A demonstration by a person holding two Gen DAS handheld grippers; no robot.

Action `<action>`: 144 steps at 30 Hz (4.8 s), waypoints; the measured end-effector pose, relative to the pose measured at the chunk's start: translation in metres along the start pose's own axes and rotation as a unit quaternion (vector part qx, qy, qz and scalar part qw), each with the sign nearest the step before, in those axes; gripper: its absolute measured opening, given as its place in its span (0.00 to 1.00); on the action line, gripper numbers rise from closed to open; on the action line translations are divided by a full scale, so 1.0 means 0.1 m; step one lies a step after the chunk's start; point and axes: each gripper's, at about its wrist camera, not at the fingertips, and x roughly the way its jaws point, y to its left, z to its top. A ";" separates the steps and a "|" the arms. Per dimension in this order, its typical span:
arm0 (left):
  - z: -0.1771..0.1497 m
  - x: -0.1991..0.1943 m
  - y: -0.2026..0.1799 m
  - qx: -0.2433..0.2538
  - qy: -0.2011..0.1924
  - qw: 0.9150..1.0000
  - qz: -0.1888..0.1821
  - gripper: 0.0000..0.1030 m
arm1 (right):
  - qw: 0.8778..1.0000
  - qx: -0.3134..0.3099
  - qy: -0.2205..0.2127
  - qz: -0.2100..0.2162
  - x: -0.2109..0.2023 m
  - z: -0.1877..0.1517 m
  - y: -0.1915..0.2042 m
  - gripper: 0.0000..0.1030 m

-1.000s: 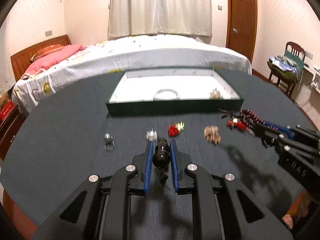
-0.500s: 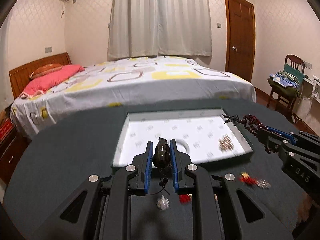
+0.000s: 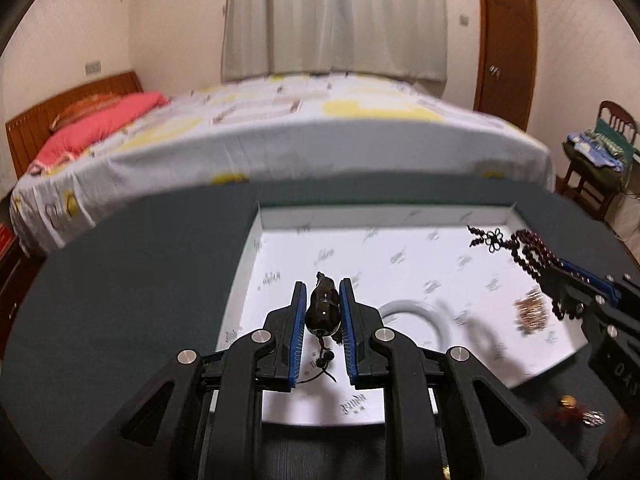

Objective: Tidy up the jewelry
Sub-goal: 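Carry the bead strand with the right tool while the left tool carries the black pendant into the box, then open both tools to release the strand and pendant, then withdraw, then grasp the gold filigree pendant with the right tool while the left tool grasps the silver ring, then carry the gold pendant with right tool while left tool carries silver ring into box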

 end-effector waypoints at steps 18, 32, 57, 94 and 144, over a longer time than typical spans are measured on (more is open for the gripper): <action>-0.17 0.47 0.03 0.001 0.081 0.997 -0.007 0.21 | 0.995 0.009 0.094 -0.004 0.57 -0.18 -0.04 0.26; -0.06 0.14 0.09 -0.024 0.042 0.999 -0.016 0.58 | 0.999 0.023 0.043 0.008 0.14 0.00 -0.06 0.40; -0.76 -1.10 0.09 -0.051 -0.029 0.998 0.035 0.58 | 1.000 0.011 0.002 0.013 -0.92 -0.79 0.02 0.40; -1.18 -0.83 0.36 -0.098 0.060 0.992 0.049 0.58 | 0.991 -0.046 0.120 0.021 -0.35 -1.02 0.30 0.13; -0.74 -1.07 0.23 -0.076 0.015 0.997 -0.014 0.20 | 0.999 -0.005 0.033 0.041 -0.87 -0.59 0.08 0.10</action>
